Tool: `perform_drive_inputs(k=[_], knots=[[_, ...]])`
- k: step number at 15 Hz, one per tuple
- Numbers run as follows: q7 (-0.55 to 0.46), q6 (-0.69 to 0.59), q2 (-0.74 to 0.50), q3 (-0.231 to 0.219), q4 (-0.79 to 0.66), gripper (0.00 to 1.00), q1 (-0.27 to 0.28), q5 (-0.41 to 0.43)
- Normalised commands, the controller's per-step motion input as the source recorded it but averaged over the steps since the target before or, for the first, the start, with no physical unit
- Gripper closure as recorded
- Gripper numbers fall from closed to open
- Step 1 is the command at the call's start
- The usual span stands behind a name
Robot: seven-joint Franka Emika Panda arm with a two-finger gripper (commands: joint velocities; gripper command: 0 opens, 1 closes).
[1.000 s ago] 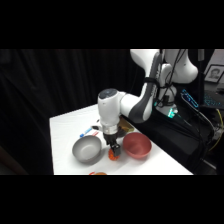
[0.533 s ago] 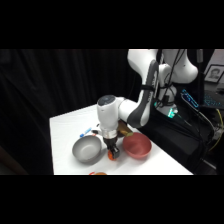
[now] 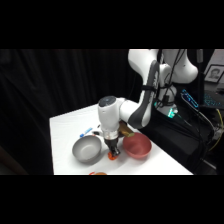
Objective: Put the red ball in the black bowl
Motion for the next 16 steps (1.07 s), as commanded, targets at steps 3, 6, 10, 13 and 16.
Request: perform_drive_inputs(k=[3, 6, 10, 13, 16], knots=[[-0.16, -0.23, -0.27, 0.046, -0.09, 0.97, 0.015, 0.084], [-0.14, -0.28, -0.4, 0.003, -0.15, 0.97, 0.022, 0.031], [-0.14, -0.21, -0.48, -0.022, -0.23, 0.97, -0.02, 0.001], [-0.16, -0.11, -0.5, -0.013, -0.31, 0.97, -0.077, 0.016], [-0.18, -0.05, -0.51, -0.002, -0.36, 0.97, -0.102, 0.05]])
